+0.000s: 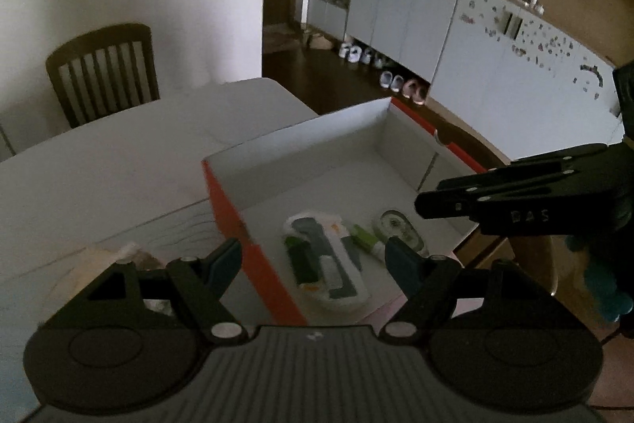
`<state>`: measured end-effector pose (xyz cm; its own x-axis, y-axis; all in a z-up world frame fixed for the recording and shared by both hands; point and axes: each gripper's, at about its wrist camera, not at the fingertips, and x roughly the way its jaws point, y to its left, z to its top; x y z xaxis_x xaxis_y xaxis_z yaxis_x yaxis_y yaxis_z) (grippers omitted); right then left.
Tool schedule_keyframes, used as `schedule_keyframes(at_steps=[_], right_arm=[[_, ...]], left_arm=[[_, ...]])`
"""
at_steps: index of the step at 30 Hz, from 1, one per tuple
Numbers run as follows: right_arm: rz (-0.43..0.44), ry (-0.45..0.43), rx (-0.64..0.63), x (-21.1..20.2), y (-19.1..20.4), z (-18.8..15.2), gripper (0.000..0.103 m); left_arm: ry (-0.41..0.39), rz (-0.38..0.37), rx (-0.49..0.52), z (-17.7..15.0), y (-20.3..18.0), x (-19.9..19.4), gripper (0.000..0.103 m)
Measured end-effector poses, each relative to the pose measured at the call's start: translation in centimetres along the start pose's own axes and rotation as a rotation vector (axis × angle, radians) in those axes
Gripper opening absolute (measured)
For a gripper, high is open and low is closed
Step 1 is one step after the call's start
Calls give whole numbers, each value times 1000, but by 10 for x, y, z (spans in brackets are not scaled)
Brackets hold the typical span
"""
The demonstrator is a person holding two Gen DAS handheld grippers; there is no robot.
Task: Organize objects
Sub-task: 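Withdraw both tools from the box back toward the table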
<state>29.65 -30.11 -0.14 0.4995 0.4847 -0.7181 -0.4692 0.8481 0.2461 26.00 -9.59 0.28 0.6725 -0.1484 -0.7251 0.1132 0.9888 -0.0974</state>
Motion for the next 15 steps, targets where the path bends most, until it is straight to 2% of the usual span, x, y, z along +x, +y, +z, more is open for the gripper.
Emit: schedule_keyframes(at_steps=[1,2,3,12,14,15], right_arm=[[-2,-7,-2,-2,4,-1,54],[-11,-23,-5,-5,8,-2,77],[-16,-50,-12,-8,13,-4,85],[-41,-82,-9,-13,51,-14,86],[-43,-82,-3,-12,60,-18,87],[-45,-81,-1,-12,64,-19,88]], left_arm=[[-4,-4,-5,-3,4,-4,79],[-7,-8,-9,-6,9,-8,79],[-11,-10,-12,-10,14,-13,79],[-33,-31,-36,-43,58,-43,87],[-41,-35,-55,-49,71,-49,94],[-50,-33,-66,-52,77,-52,102]])
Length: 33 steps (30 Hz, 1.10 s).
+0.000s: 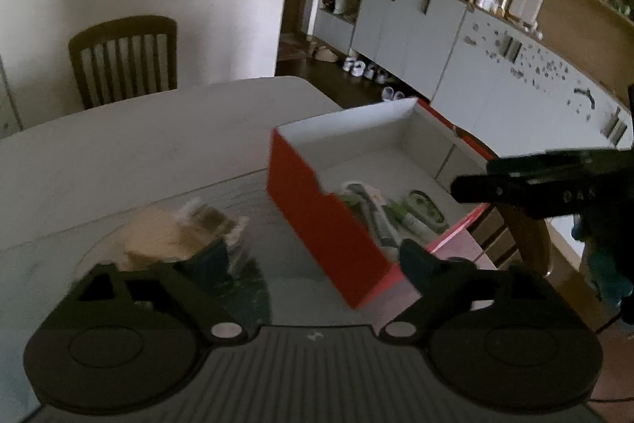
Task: Organize objects
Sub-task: 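Withdraw both tools from the box back toward the table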
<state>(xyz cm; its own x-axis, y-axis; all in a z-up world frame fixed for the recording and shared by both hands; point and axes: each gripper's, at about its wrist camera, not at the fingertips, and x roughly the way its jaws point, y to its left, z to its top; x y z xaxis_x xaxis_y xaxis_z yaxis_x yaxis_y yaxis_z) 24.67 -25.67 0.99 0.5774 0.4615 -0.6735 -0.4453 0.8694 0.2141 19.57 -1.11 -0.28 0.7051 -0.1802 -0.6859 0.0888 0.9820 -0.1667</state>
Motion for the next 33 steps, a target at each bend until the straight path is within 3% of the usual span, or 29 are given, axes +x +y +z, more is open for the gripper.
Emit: schedule_keyframes(at_steps=[11,22,33], right_arm=[[-15,-21,-10,5,60,-16,102],[-20,20,-90,41,118,-14,103],[-18,110,-100,111,139,8,102]], left_arm=[[-30,35,-21,-32,63,-28,103],[24,72,-28,-64,127,-36,103],[69,72,-1,-84,169,-9,103]])
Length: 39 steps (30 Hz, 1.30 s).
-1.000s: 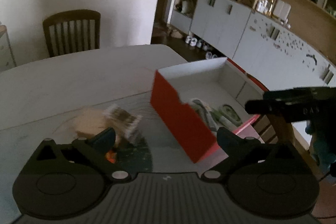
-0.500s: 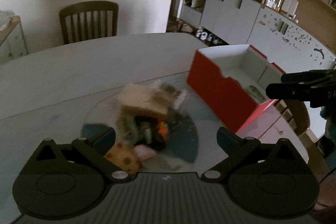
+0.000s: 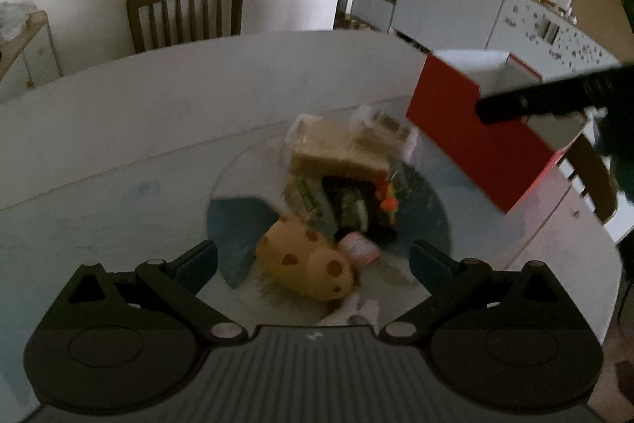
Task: Organize objects
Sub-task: 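Withdraw both tools from the box back toward the table, then grasp the yellow spotted plush with the left tool while the right tool grasps the cotton-swab bag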
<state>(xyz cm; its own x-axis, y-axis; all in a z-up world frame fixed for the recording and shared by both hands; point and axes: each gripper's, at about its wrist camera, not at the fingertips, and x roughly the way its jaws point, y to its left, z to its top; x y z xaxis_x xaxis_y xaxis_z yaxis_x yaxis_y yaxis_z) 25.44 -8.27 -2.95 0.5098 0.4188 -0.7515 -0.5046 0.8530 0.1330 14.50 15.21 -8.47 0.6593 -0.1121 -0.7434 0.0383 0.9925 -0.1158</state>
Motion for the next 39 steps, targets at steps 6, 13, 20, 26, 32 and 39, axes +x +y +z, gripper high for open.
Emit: schedule_keyframes(at_steps=[6,13,20,26,32,39], right_arm=[[3,59,-29,31,3,6,99],[25,113,-122,55,12,8,99],[26,172,-122,85,6,15,94],[45,213,-126,102,2,17,88],[69,240,-131,113,3,18,80],[82,246,-111,116,-2,17,54]], left_arm=[[40,-22,76,-8,6,22,103],[103,-22,129,-8,11,45,103],[86,-50,125,-7,17,54,103],[101,-59,150,-10,16,62,103],[105,-72,156,-11,15,67,100],[107,-94,149,-10,14,66,75]])
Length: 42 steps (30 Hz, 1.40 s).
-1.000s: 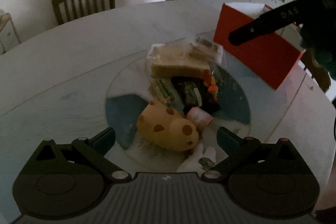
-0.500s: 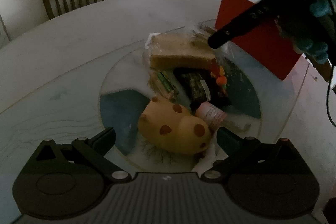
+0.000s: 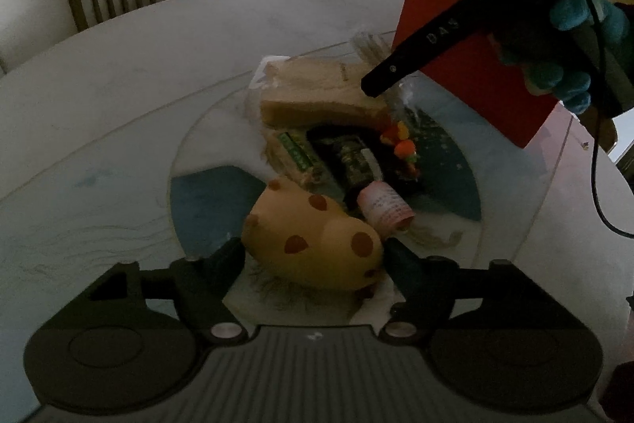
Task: Organize objects
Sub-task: 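Grasp the yellow spotted plush with the left tool while the right tool grasps the cotton-swab bag, then carry the plush and cotton-swab bag with both tools into the red box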
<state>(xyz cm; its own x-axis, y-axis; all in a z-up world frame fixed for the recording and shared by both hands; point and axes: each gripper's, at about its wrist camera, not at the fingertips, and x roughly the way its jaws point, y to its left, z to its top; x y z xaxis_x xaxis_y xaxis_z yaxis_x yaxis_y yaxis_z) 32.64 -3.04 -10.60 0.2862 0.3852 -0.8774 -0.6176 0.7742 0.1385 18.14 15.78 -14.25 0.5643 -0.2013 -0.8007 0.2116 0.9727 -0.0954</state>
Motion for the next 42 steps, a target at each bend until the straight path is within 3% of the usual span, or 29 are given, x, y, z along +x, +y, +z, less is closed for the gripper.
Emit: schedule_keyframes(at_steps=[3,9,25,36,42], right_arm=[[6,-8,15,-2,-1,0,42],[0,-34,39,-11,-3,-3,34],[-26,-100,86,-85,1,-26,33],[-58,-102,138,-138,-9,-49,33],[-44,-150,145,-170,-22,-59,33]], left_arm=[[-6,5,8,0,-2,-3,73],[-21,14,-14,0,-2,-11,72],[-106,28,-63,15,-15,-61,71],[-157,-12,20,48,-65,-80,71],[-183,-32,79,70,-98,-79,71]])
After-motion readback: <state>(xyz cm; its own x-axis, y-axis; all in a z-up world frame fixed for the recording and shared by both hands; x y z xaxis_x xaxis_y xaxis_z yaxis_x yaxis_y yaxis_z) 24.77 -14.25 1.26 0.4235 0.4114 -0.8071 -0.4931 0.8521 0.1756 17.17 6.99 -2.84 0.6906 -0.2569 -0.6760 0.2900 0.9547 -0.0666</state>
